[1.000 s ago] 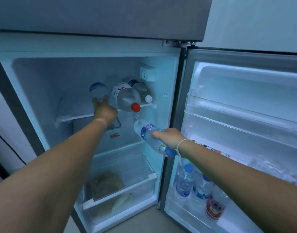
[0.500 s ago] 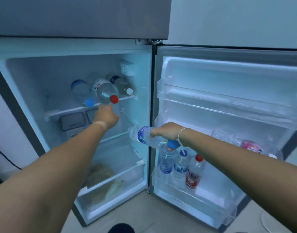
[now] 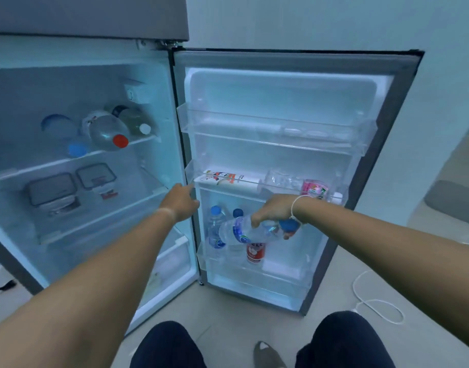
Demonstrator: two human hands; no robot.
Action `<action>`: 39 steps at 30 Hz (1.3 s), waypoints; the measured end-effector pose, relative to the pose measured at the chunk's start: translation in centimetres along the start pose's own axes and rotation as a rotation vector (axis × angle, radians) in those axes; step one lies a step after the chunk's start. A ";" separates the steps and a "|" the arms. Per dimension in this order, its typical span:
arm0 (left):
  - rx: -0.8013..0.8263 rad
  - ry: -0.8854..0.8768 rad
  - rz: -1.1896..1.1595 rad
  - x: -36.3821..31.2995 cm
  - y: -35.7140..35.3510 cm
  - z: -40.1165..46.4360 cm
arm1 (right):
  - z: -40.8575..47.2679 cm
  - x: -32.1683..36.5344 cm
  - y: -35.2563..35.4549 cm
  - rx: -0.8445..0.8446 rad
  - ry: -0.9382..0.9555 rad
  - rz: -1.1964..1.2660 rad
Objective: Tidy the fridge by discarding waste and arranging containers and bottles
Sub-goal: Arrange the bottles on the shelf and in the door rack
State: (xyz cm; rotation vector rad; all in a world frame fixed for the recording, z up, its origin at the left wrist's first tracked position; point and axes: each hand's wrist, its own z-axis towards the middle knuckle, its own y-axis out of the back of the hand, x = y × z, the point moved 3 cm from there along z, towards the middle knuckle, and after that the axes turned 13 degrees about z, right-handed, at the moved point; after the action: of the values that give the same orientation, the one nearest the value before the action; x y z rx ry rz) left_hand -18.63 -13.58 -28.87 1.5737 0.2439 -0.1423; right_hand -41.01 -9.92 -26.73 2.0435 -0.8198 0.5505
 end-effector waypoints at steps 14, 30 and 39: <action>-0.433 -0.152 0.021 -5.8 -1.6 0.2 | 1.8 -8.1 2.4 -0.098 -0.147 -0.084; -0.422 -0.461 0.374 -5.5 -1.3 3.0 | 8.2 -10.2 0.4 -0.209 -0.050 -0.432; -0.464 -0.468 0.399 -5.1 -1.9 3.4 | 12.4 -10.3 -1.0 -0.281 -0.072 -0.309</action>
State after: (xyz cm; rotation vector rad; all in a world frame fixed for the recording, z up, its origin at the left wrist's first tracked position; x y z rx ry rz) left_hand -23.79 -17.33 -29.51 1.0618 -0.3808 -0.1263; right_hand -46.35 -16.19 -40.62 1.8874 -0.5699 0.1779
